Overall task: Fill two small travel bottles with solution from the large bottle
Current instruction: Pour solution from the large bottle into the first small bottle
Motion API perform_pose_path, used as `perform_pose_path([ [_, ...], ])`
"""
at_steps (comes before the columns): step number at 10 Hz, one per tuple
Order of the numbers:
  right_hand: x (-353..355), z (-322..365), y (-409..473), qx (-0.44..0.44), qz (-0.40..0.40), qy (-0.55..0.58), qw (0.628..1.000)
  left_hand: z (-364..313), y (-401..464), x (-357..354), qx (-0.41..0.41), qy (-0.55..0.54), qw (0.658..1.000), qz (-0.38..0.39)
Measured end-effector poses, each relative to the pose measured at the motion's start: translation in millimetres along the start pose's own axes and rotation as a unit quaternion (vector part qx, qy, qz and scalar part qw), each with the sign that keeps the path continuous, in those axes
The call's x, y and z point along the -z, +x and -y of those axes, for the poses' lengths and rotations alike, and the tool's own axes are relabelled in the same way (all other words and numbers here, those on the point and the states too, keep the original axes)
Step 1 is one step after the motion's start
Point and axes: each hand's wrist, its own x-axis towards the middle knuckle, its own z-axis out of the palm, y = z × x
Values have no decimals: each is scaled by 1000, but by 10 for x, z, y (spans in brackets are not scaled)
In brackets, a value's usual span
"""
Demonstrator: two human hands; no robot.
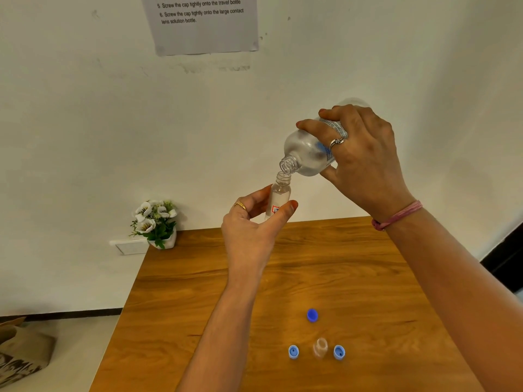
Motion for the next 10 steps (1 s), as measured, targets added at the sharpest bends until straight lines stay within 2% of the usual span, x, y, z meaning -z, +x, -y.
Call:
perform_pose_path([
  [10, 23, -12, -19, -2, -2, -5, 1000, 9, -3, -26, 0, -2, 1000, -1],
])
